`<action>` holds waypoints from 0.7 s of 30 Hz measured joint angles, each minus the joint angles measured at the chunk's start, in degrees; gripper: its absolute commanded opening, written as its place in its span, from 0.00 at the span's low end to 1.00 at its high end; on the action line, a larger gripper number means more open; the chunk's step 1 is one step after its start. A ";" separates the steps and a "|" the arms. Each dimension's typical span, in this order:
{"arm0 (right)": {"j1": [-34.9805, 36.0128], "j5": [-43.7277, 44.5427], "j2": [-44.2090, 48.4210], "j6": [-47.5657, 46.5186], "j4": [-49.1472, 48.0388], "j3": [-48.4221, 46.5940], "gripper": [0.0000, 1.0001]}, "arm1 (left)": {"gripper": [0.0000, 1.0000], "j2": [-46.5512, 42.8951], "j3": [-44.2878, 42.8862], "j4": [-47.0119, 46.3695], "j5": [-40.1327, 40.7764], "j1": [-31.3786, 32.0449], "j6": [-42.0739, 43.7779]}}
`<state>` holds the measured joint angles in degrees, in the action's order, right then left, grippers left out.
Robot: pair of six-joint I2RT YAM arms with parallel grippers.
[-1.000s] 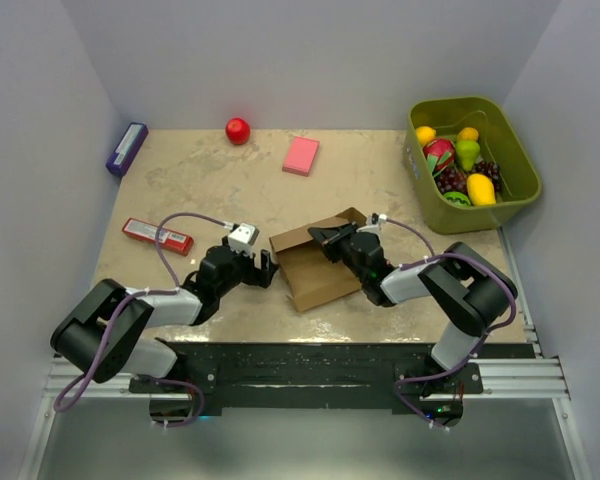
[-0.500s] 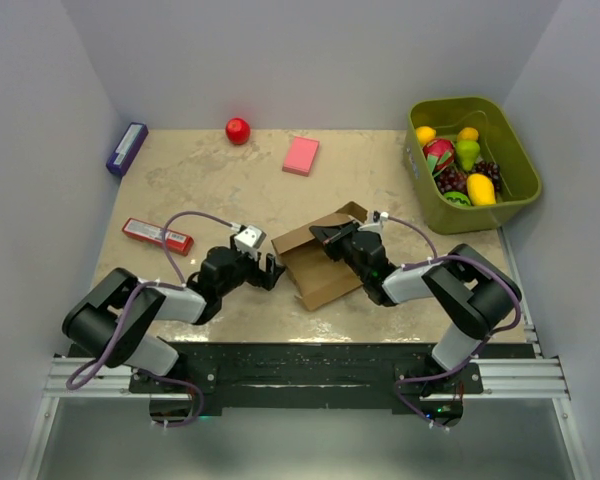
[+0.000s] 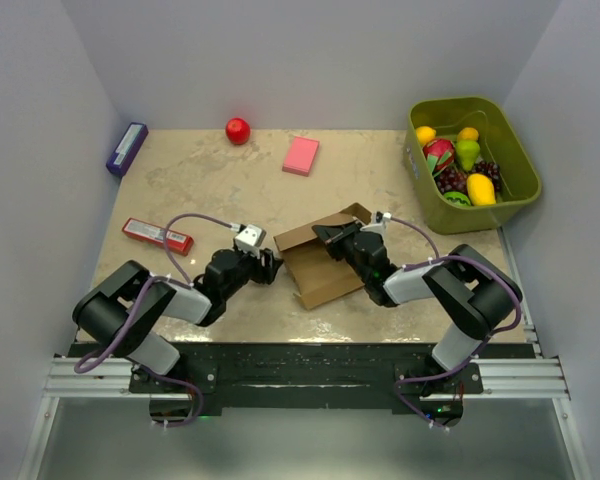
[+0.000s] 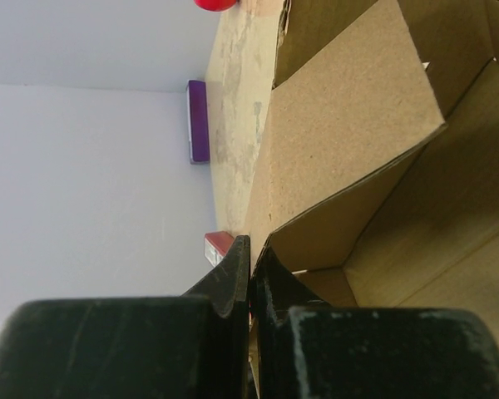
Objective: Fold the paper box
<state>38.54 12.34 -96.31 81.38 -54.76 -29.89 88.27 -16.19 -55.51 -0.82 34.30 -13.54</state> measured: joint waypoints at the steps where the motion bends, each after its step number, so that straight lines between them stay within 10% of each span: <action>1: 0.00 0.02 0.00 -0.02 -0.09 0.11 0.00 | 0.67 0.00 -0.02 -0.20 1.33 0.00 -0.66; 21: -0.20 -0.13 0.00 -0.33 -1.40 0.94 0.00 | 0.99 -0.28 1.27 -1.70 -5.38 -0.04 1.22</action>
<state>38.35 12.21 -96.31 81.06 -56.16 -28.95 87.99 -14.92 -57.21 -6.20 34.26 -12.32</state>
